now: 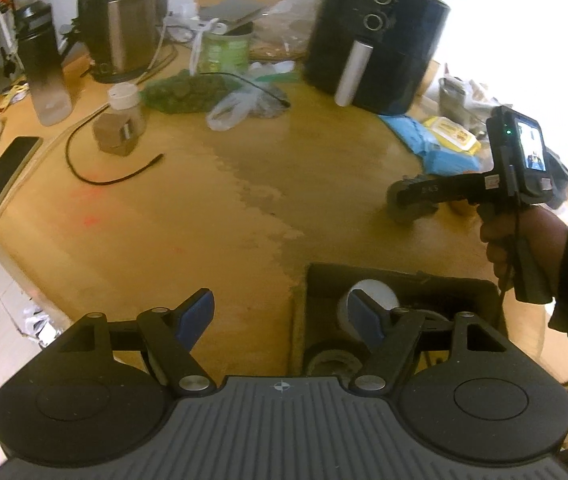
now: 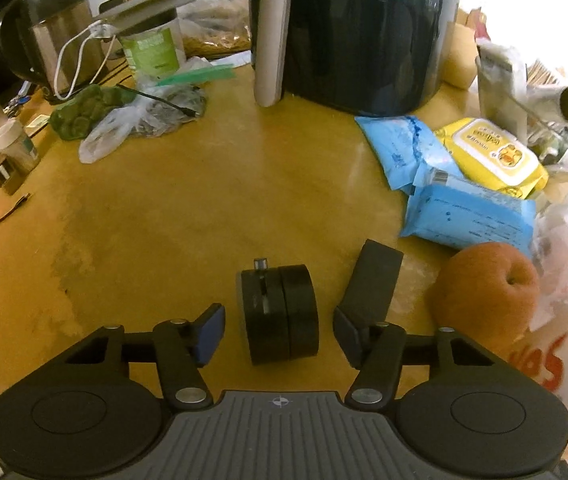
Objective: Organize rigid objects
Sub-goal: 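Close the right tool on the black wheel cylinder, then lift the wheel with the right tool while the left tool approaches the black block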
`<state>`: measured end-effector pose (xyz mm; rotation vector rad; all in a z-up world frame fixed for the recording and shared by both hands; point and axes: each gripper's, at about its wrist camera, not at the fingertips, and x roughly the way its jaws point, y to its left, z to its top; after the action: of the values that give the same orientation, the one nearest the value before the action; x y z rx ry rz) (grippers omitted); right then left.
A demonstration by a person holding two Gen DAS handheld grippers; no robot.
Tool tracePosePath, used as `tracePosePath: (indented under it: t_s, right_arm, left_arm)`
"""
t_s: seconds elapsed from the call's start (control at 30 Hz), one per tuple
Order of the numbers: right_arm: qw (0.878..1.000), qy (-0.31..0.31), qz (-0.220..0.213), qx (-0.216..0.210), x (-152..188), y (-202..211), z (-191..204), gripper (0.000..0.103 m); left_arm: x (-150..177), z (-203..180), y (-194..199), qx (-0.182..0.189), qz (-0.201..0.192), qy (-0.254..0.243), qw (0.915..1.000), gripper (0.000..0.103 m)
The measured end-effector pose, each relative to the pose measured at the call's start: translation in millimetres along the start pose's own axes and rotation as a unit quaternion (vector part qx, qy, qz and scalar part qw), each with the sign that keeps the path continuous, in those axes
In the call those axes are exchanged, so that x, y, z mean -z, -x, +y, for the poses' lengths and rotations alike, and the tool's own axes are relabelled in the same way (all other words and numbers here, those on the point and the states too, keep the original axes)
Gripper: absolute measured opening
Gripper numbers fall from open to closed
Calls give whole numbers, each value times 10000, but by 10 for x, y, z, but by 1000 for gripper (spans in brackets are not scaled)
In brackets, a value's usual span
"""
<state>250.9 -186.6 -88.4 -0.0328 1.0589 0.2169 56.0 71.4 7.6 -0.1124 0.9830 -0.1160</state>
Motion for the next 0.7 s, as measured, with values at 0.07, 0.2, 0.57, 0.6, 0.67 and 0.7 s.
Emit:
tracePosePath:
  t_s: [0.07,0.2,0.57,0.6,0.67,0.7]
  right_arm:
    - [10000,-23,86,-30,-18,-73,9,56]
    - [9997,-11,236,-54,-16,-199,22,44]
    - [9995,-150,66,-264,19,116,13,43]
    - [9994,-163,59,-289,31,159,8,43]
    - [9992,-213,11,-345,70,273,-9,43]
    - [9990,-237,-16,-367,86,328,-15,43]
  left_arm:
    - [6,37,7,-41,-3,53,10000,74]
    - [-8,64,8,-79,-4,83,9999,74]
    - [-103,-25,-98,74,9,-189,9998,73]
    - [-116,-38,-112,93,15,-228,9997,73]
    - [-145,-75,-138,158,6,-330,9993,73]
    - [-162,-93,-148,191,-10,-379,9991,73]
